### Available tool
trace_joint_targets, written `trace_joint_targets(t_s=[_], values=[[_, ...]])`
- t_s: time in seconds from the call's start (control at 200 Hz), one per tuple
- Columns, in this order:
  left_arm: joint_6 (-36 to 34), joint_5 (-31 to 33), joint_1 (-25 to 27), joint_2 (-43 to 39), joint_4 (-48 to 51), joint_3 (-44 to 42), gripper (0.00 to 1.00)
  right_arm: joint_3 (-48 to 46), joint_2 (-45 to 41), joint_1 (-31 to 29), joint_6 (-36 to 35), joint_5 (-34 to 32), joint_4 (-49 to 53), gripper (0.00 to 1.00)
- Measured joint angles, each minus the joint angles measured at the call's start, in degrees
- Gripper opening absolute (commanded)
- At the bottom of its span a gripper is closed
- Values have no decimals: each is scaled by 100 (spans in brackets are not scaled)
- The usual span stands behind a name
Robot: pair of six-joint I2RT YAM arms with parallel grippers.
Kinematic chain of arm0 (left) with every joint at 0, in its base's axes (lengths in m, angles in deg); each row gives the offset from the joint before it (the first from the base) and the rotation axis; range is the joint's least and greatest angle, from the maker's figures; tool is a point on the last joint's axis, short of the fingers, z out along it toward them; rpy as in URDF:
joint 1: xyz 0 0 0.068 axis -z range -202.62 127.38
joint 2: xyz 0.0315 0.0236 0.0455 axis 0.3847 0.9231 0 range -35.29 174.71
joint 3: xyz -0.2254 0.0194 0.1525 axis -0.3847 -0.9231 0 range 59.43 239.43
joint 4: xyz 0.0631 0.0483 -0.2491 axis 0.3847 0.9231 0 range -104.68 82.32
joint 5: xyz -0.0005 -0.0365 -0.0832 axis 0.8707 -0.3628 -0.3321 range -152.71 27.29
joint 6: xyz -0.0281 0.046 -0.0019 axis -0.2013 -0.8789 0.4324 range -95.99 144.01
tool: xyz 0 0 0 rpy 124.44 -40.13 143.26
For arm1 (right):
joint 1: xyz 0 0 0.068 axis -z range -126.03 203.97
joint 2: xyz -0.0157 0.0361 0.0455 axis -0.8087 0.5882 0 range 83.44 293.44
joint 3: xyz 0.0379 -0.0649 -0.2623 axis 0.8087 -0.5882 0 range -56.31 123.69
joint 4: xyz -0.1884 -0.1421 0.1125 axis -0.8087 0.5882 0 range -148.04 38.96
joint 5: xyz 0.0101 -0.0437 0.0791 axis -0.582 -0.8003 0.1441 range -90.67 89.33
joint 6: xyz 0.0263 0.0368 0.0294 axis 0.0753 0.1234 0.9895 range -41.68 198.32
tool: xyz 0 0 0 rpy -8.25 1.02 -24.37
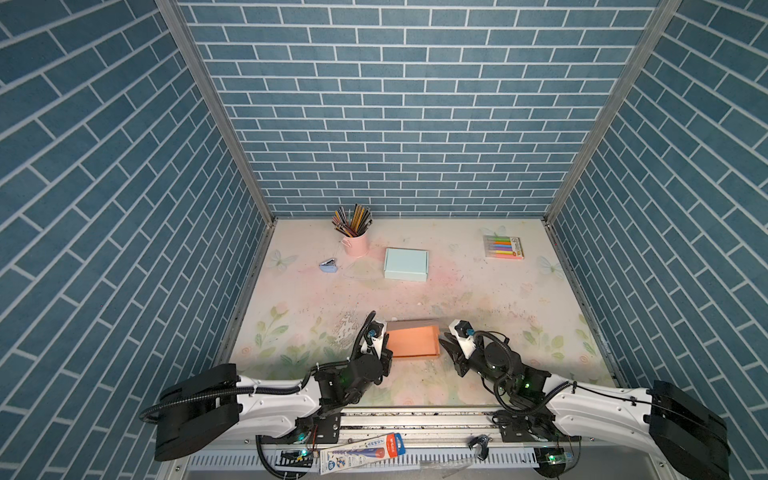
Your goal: Fold the paper box
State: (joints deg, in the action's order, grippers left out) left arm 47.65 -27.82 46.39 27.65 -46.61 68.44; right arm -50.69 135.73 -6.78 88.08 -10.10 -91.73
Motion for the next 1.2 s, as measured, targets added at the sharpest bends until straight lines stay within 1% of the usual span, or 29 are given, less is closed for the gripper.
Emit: trace_joint_targets(t_s=[0.185,0.235,0.345,0.45,0.625,0.765,0.905,1.195], values=[[13,-24,2,-114,109,-7,0,-186,-428,33,376,-317,39,20],[13,-24,2,-122,125,-7,0,-177,-459,131,507,-396,142,18],[11,-26,2,-114,125,-4,0,-142,-407,595,831,-393,284,18],[-2,-28,2,-52,116,11,0,-66,-133,909,1040,-284,282,18],[-33,-26,4,4,131,63,0,391,841,933,1106,87,46,15],[-44,-26,2,0,177,94,0,625,1408,933,1128,498,-201,12],[-52,-28,4,-31,214,94,0,675,1661,933,1132,807,-365,12],[-59,-46,4,-31,254,94,0,675,1864,938,1130,1143,-463,12]])
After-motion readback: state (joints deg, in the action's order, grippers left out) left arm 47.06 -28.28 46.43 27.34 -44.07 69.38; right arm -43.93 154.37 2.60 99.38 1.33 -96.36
